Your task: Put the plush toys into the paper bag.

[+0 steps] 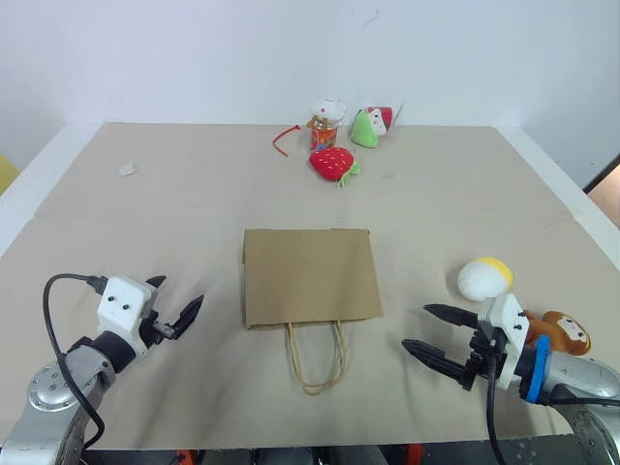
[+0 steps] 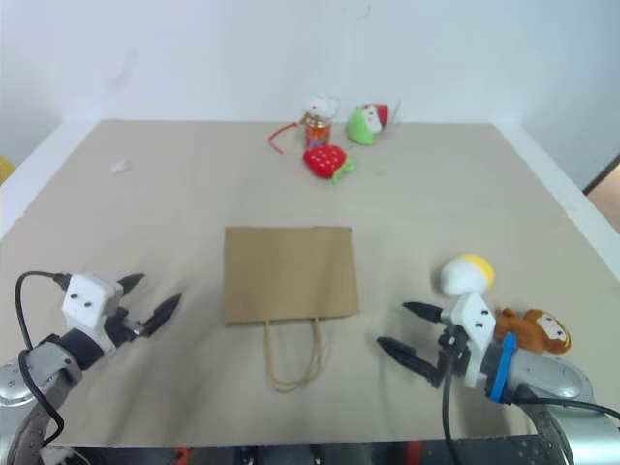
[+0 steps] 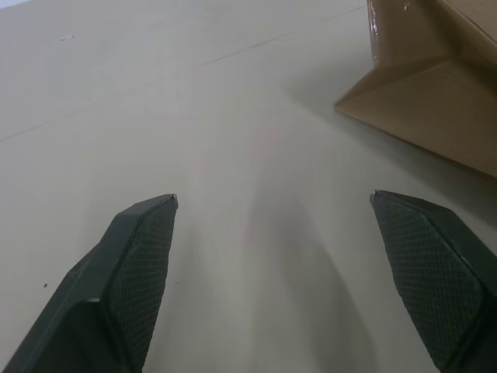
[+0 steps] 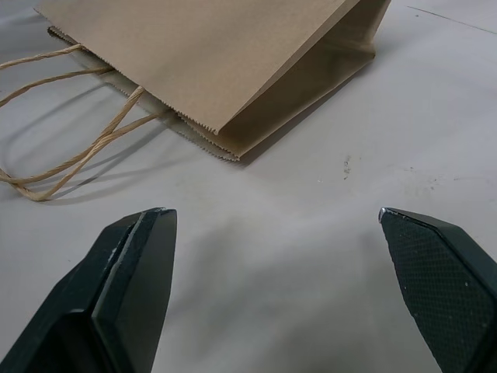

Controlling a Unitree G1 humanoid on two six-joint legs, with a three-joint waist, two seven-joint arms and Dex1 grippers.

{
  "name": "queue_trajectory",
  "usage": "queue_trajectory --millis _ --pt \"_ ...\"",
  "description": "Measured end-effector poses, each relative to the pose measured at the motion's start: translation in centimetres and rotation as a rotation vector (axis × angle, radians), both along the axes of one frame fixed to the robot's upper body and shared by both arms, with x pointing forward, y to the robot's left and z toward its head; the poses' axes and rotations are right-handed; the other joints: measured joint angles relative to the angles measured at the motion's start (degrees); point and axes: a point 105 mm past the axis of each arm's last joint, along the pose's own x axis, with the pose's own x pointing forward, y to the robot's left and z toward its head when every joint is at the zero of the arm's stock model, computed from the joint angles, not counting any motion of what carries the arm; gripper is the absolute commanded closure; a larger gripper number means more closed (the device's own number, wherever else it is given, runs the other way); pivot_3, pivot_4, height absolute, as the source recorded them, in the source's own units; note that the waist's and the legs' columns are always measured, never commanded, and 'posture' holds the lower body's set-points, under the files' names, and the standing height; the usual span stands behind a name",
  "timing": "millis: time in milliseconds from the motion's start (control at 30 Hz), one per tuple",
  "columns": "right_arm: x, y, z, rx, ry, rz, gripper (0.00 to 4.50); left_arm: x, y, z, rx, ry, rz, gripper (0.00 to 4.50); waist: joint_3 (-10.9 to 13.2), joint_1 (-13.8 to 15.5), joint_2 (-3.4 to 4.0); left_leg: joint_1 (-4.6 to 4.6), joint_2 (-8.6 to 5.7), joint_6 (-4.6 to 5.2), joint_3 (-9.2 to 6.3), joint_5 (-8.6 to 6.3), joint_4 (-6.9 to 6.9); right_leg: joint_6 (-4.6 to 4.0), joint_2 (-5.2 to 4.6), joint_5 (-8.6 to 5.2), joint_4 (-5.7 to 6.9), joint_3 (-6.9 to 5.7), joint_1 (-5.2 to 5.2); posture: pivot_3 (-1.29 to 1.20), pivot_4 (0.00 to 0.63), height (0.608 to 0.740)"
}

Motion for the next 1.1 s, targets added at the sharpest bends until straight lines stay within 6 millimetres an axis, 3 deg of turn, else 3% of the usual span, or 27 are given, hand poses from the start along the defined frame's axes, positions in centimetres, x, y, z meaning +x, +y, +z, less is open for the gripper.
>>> queue_trajectory --millis 233,600,633,700,800,867,1000,1100 --pt "0.4 0.4 0.5 0.0 -0.026 -0.003 0.0 0.2 -1.3 0.2 -0.003 -0.025 -0.074 0.4 0.0 0.0 0.0 0.0 -0.01 0.0 0.0 0.0 0.0 0.0 0.0 0.0 0.0 0.01 0.0 0.0 0.15 0.74" --pt "1.0 1.0 1.5 0.029 -0.041 0.023 0.0 0.6 -1.6 0.7 0.012 -0.05 -0.115 0.4 0.0 0.0 0.0 -0.01 0.0 0.0 0.01 0.0 0.0 0.0 0.01 0.0 0.01 0.01 0.0 0.0 0.15 0.74" --pt "2.3 2.9 5.3 0.07 -0.117 0.158 0.0 0.4 -3.0 1.6 0.128 -0.083 -0.262 0.4 0.04 -0.24 0.03 0.04 -0.01 0.01 0.07 0.0 0.0 0.0 0.04 0.0 0.01 0.05 -0.01 0.0 0.15 0.74" --pt "2.2 5.3 7.5 0.107 -0.145 0.317 0.0 -0.1 -4.9 2.4 0.15 -0.118 -0.375 0.4 0.06 -0.11 -0.05 0.03 0.02 0.01 0.02 0.01 -0.02 0.0 0.05 0.0 0.0 0.02 0.02 0.0 0.15 0.74" --pt "1.6 6.8 7.7 0.108 -0.103 0.451 0.0 -0.8 -6.4 2.8 0.202 -0.13 -0.496 0.4 0.08 0.07 -0.01 -0.03 0.01 0.08 0.05 0.05 -0.04 0.0 0.02 0.0 0.02 0.01 0.01 0.0 0.15 0.74" --pt "0.4 8.4 8.3 0.097 -0.076 0.607 0.0 -1.9 -8.8 3.5 0.278 -0.179 -0.697 0.4 0.06 0.1 -0.05 -0.06 0.02 0.15 0.05 -0.02 -0.05 0.02 0.01 0.0 0.02 0.0 0.01 0.0 0.15 0.74" --pt "-0.3 9.3 7.6 0.086 -0.045 0.678 0.0 -3.1 -10.7 2.4 0.38 -0.208 -0.9 0.4 0.05 0.12 -0.04 -0.09 0.03 0.13 0.04 -0.23 -0.06 0.14 0.03 -0.08 0.03 -0.02 -0.01 0.0 0.15 0.74" --pt "-0.2 9.3 7.5 0.078 -0.045 0.676 0.0 -3.4 -11.1 2.0 0.396 -0.213 -0.953 0.4 0.06 0.13 -0.04 -0.12 0.04 0.09 0.02 -0.28 -0.06 0.21 0.07 -0.12 0.04 0.0 -0.02 0.0 0.15 0.74"
